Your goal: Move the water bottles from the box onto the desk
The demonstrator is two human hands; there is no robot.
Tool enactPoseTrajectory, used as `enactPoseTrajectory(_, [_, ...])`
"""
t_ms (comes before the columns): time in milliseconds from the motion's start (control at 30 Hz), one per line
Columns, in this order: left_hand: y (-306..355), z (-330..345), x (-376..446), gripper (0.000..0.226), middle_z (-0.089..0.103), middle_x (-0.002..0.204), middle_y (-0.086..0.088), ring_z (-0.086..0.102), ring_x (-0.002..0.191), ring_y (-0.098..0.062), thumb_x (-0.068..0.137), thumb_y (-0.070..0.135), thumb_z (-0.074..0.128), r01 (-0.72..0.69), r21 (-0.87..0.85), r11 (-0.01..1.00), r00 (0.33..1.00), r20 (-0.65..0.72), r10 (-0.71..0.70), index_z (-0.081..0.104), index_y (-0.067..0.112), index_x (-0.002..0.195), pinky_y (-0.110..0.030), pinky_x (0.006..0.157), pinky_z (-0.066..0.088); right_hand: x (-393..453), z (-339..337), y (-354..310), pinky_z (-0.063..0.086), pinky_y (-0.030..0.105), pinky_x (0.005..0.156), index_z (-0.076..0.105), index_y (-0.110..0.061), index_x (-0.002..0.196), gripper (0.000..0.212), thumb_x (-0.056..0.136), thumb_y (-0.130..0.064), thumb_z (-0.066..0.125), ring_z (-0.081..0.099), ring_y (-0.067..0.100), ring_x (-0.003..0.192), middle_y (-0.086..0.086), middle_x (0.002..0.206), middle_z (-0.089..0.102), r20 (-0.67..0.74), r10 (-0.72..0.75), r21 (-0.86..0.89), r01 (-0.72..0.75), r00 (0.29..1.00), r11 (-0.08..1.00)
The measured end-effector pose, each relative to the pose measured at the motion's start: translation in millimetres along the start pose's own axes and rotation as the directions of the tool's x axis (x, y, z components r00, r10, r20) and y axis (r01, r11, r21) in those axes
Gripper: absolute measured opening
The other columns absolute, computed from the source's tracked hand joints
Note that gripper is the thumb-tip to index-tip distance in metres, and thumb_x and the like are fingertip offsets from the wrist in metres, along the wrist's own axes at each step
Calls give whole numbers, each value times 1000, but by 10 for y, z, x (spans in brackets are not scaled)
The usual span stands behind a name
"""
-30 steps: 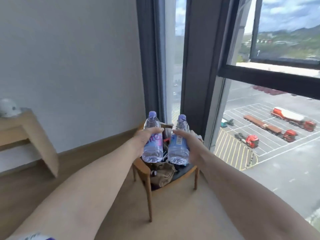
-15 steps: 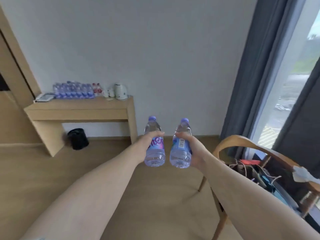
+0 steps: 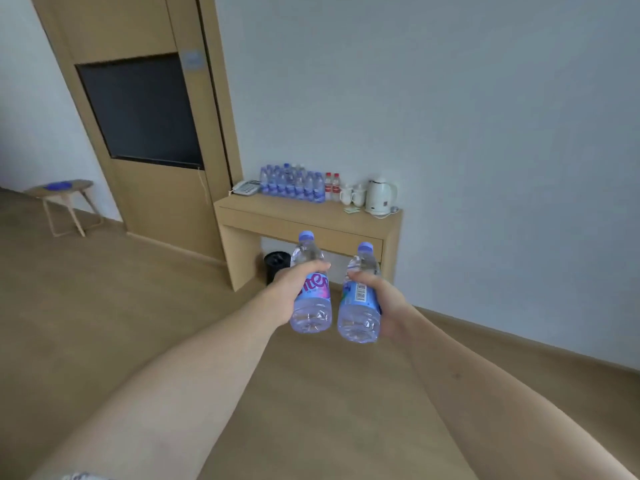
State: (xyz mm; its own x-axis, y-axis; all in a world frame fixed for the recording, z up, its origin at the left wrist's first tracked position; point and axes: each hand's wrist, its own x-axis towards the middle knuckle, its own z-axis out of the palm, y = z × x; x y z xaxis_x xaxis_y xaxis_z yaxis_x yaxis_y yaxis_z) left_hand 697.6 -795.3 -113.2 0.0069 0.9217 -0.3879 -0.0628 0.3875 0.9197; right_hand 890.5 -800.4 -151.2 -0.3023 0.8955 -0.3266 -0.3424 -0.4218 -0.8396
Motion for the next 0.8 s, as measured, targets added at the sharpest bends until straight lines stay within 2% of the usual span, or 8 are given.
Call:
enactPoseTrajectory(133, [439, -197, 660, 45, 69, 83, -16, 65, 74, -32, 71, 35, 90, -23, 4, 1000, 998, -62, 23, 69, 6, 99, -42, 79, 56, 863, 65, -385, 57, 38, 65, 69, -8, 97, 53, 58, -35, 94, 66, 27, 66, 12, 83, 67, 55, 35, -24, -34, 998, 999])
enactPoseTrajectory(267, [738, -348, 1238, 41, 69, 78, -14, 66, 66, -29, 73, 31, 89, -43, -19, 999, 994, -102, 41, 69, 7, 100, -38, 72, 56, 1602, 143, -675, 58, 38, 63, 68, -8, 101, 48, 67, -34, 90, 68, 27, 64, 12, 80, 69, 77, 57, -37, -54, 995, 998])
enactPoseTrajectory(367, [871, -458, 1661, 51, 72, 88, -17, 68, 78, -32, 73, 33, 90, -32, -43, 999, 994, -102, 27, 71, 5, 110, -44, 81, 59, 2101, 205, -813, 59, 38, 62, 79, -12, 85, 29, 78, -39, 84, 71, 26, 65, 10, 77, 72, 149, 45, 7, -47, 988, 999])
enactPoseTrajectory(433, [949, -528, 1960, 55, 72, 94, -19, 68, 85, -33, 73, 33, 90, -28, -66, 997, 995, -102, 21, 71, 3, 116, -48, 89, 58, 2419, 236, -887, 59, 37, 62, 82, -15, 76, 30, 79, -45, 83, 73, 25, 66, 9, 78, 74, 178, 33, 27, -38, 983, 999])
enactPoseTrajectory(600, [1107, -733, 2841, 53, 72, 93, -19, 68, 84, -34, 74, 32, 89, -7, -83, 997, 997, -80, 0, 70, 4, 114, -48, 89, 58, 3262, 273, -1063, 59, 38, 62, 82, -15, 77, 37, 82, -52, 80, 74, 26, 69, 11, 81, 75, 163, 32, 53, -41, 986, 998])
enactPoseTrajectory(633, [1144, -784, 3038, 55, 72, 94, -19, 68, 84, -33, 74, 32, 89, -7, -83, 997, 998, -69, 1, 70, 3, 116, -48, 89, 59, 3460, 275, -1094, 59, 38, 62, 82, -13, 80, 37, 80, -51, 81, 73, 26, 68, 11, 81, 74, 145, 39, 52, -47, 989, 998])
enactPoseTrajectory(733, [1305, -986, 3668, 51, 71, 88, -17, 68, 75, -31, 74, 33, 89, -10, -63, 998, 1000, -27, 8, 71, 5, 112, -41, 75, 59, 4089, 312, -1203, 58, 40, 68, 70, -9, 102, 50, 74, -48, 85, 67, 27, 69, 12, 84, 68, 51, 67, 40, -69, 996, 997])
enactPoseTrajectory(800, [1461, -1135, 4119, 47, 70, 85, -15, 67, 71, -30, 73, 33, 90, 5, -59, 998, 1000, 3, -5, 70, 7, 106, -40, 75, 58, 4520, 363, -1298, 57, 41, 73, 64, -9, 109, 58, 73, -48, 86, 65, 28, 70, 14, 85, 66, -15, 67, 25, -66, 998, 997])
